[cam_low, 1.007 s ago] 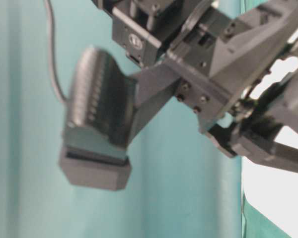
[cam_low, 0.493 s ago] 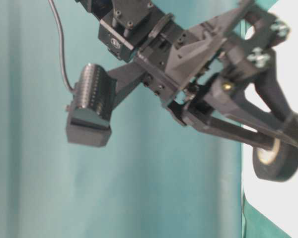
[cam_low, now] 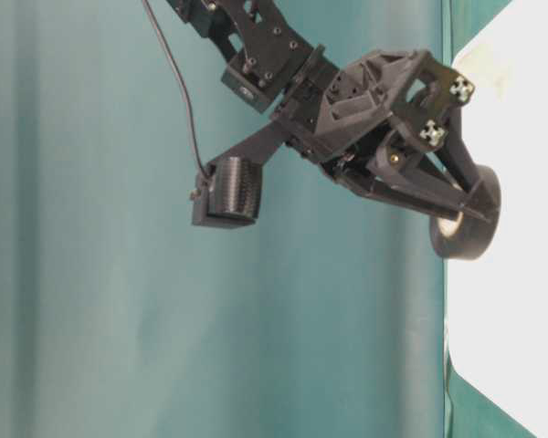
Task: Put the tape into the white case with the right arm.
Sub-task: 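Carry the black tape over the white tray and release it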
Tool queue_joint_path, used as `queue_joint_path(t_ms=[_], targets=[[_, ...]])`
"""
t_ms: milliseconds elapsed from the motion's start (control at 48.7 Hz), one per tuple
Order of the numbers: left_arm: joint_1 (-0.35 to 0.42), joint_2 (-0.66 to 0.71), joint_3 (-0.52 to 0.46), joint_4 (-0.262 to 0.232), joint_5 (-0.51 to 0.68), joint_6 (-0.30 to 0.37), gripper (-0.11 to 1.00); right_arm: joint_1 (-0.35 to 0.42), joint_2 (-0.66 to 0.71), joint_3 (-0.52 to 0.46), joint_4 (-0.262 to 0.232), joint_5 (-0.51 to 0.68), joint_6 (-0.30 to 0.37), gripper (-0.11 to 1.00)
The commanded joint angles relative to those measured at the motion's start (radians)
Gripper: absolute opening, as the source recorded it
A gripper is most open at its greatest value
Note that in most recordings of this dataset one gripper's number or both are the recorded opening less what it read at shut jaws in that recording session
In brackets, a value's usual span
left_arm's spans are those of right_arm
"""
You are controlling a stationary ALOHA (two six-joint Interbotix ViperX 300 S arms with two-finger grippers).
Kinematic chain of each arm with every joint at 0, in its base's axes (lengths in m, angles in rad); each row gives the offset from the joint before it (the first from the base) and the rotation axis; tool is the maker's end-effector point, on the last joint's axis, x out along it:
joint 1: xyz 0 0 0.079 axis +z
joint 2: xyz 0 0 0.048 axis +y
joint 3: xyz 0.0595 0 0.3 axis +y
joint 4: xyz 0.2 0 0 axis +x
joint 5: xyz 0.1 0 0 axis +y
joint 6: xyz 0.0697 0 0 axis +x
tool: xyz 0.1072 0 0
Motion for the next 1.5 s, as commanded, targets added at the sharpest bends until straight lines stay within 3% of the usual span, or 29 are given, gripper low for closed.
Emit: queue_joint_path(t_ms=[0, 185, 781, 904, 1109, 1315, 1479], targets=[[-0.002, 0.009, -0.014, -0.003, -0.005, 0.0, 0.0, -0.029, -0.032, -0.005, -0.015, -0.026, 0.002, 0.0], [-0.002, 0.009, -0.014, -0.003, -0.005, 0.0, 0.0, -0.074, -0.029, 0.009, -0.021, -0.048, 0.002, 0.0], [-0.002, 0.009, -0.014, -0.002, -0.005, 0.0, 0.0, -0.091, -0.008, 0.021, -0.021, -0.097, 0.012, 0.01], [-0.002, 0.008, -0.014, -0.003, -0.005, 0.0, 0.0, -0.091, -0.008, 0.029, -0.021, -0.106, 0.012, 0.22], [-0.002, 0.009, -0.014, -0.002, -0.005, 0.002, 0.0, -0.091, -0.008, 0.029, -0.021, -0.107, 0.012, 0.8], [-0.002, 0.009, -0.014, -0.002, -0.005, 0.002, 0.0, -0.091, -0.018, 0.051, -0.018, -0.098, 0.017, 0.8], [-0.002, 0.009, -0.014, -0.002, -0.005, 0.002, 0.0, -0.091, -0.089, 0.13, -0.018, -0.097, 0.046, 0.8]])
